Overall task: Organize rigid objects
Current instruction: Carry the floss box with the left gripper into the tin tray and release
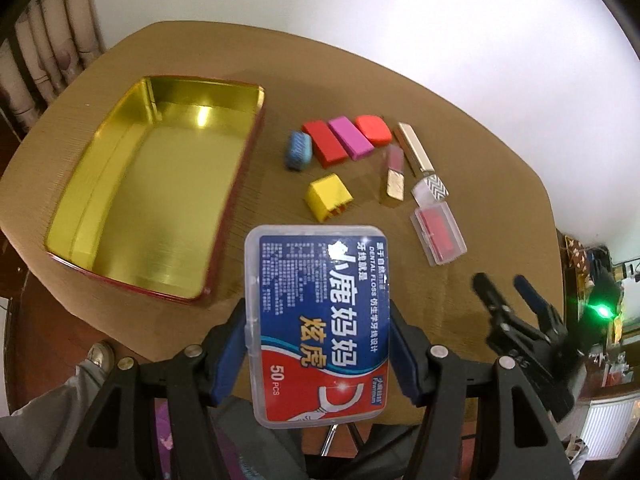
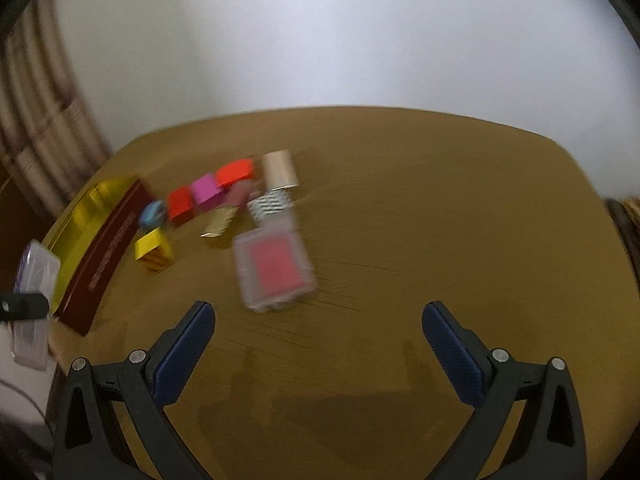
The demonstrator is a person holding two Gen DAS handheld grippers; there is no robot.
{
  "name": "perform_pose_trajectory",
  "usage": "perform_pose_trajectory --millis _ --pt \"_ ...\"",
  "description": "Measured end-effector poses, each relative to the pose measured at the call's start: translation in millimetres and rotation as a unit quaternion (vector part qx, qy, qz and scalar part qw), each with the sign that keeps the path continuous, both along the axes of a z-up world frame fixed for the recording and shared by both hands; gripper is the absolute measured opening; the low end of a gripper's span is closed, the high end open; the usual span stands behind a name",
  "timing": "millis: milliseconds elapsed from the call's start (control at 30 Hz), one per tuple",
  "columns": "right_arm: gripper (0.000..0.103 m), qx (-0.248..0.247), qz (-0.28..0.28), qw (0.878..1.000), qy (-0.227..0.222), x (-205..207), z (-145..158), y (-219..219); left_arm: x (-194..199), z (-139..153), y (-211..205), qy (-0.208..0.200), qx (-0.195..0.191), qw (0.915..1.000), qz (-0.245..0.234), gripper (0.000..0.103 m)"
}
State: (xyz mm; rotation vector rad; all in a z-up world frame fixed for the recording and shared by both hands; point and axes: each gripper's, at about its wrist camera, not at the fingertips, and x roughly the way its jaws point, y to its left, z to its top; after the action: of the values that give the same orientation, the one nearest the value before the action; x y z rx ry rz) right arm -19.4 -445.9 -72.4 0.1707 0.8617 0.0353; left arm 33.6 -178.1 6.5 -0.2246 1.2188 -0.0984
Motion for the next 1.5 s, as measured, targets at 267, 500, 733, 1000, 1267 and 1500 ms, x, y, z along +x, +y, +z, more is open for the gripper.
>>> perform_pose_trajectory --millis 267,500,733,1000,1267,1500 --pt "0.103 -0.092 0.072 0.992 0.050 54 -20 42 7 20 36 -0.015 0.004 0.9998 0.013 0.064" --pt "0.063 -0.085 0.076 0.989 0.099 82 -42 40 13 27 54 -0.023 0.011 0.9994 0.022 0.064" --pt "0.051 -0.069 0.077 0.989 0.102 81 -39 37 20 30 71 -0.021 0.012 0.9992 0.033 0.064" --pt "0.051 0.013 0.077 0.995 0.069 33 -25 39 55 39 114 -0.031 0.044 0.9969 0.057 0.064" --pt "0.051 0.042 0.079 0.995 0.054 22 -12 41 133 -4 132 -0.002 0.075 0.9964 0.040 0.064" --pt "0.051 0.049 0.076 0.995 0.041 13 3 29 178 -48 132 0.031 0.131 0.9908 -0.001 0.064"
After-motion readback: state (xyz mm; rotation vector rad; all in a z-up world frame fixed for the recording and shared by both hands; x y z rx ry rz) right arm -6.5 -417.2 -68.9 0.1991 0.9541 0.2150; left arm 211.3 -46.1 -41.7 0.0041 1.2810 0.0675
